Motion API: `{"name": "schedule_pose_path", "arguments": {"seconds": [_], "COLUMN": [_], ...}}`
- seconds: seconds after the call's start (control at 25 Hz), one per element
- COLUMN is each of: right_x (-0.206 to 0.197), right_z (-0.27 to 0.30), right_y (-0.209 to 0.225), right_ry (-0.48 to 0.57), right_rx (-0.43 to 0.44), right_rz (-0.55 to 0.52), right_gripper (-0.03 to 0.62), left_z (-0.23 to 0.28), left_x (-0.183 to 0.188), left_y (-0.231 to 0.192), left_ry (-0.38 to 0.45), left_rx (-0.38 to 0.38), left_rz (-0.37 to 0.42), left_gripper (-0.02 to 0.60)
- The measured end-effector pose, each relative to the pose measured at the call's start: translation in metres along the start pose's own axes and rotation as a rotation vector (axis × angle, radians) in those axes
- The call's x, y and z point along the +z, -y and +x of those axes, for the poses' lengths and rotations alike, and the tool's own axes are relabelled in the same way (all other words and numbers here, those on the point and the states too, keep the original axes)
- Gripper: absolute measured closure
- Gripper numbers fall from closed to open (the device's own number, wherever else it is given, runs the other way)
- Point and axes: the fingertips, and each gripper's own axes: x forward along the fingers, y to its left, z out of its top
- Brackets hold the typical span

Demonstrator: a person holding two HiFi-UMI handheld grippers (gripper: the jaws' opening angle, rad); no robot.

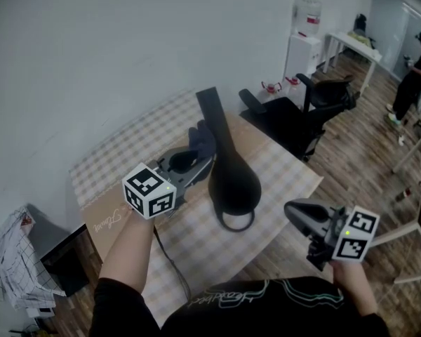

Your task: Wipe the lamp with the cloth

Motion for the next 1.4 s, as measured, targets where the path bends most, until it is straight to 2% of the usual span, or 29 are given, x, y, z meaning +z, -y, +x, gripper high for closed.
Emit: {"name": "schedule_pose_path", "arguments": {"seconds": [0.4, 0.64, 1.4], "right_x": [-0.008, -0.011, -0.028], "right_z": [-0.007, -0.011, -0.028], "right_y": [0.000, 0.001, -0.009], "right_ry": [-0.001, -0.003, -0.006], "right_rx": [0.004, 0.001, 0.056], "right_rz": [0.022, 0.040, 0.070], "right_gripper": [0.583, 0.583, 0.583], "left_z": [-0.004, -0.010, -0.032], "left_x": [-0.020, -0.032, -0.072], "left_y": [0.017, 0.027, 0.071], "left_ry": [-0.078, -0.086, -0.127], "left_rx": [-0.047, -0.059, 0.015], "left_rz": [0.013, -0.022, -0.090], "left_gripper": [0.509, 0.509, 0.509]}}
